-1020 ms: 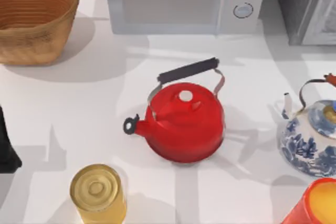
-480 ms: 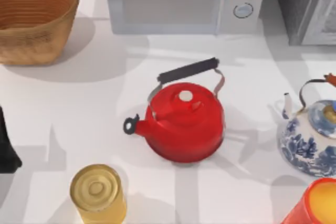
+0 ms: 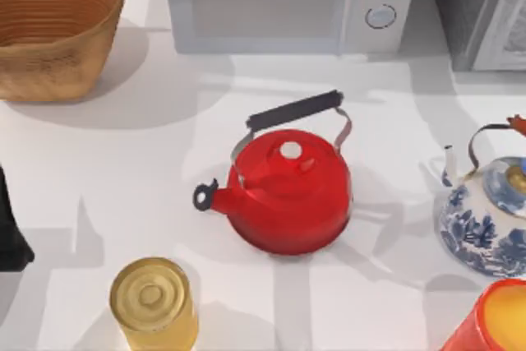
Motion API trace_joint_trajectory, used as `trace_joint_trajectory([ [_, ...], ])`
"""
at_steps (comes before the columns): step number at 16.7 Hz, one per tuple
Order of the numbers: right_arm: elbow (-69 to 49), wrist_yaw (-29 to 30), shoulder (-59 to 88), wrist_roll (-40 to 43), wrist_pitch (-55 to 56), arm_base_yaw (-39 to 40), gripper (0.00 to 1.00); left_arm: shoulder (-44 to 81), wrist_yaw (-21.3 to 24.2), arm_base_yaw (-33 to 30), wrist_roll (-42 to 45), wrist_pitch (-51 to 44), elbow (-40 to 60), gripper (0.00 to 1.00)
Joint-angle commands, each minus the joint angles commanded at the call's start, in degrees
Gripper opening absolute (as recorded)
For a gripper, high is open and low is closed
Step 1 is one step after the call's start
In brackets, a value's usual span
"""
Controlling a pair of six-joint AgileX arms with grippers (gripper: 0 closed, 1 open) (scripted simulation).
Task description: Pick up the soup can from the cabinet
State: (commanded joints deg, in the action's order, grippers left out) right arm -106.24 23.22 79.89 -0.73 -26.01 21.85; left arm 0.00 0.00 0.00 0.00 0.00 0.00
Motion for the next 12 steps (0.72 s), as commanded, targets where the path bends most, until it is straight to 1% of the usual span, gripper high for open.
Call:
trace_joint_trajectory([
  [3, 0.1, 5.1, -7.9, 0.1, -7.9, 5.3, 0.00, 0.0, 0.0, 0.0, 0.0, 0.0, 0.0, 1.00],
  [5, 0.1, 7.3, -10.5, 0.1, -10.5, 7.5, 0.00, 0.0, 0.0, 0.0, 0.0, 0.0, 0.0, 1.00],
  [10, 0.1, 7.5, -10.7, 0.0, -10.8, 7.6, 0.00, 0.0, 0.0, 0.0, 0.0, 0.0, 0.0, 1.00],
  [12, 1.9, 6.9, -11.9, 0.1, -10.2, 7.1, 0.00, 0.0, 0.0, 0.0, 0.0, 0.0, 0.0, 1.00],
])
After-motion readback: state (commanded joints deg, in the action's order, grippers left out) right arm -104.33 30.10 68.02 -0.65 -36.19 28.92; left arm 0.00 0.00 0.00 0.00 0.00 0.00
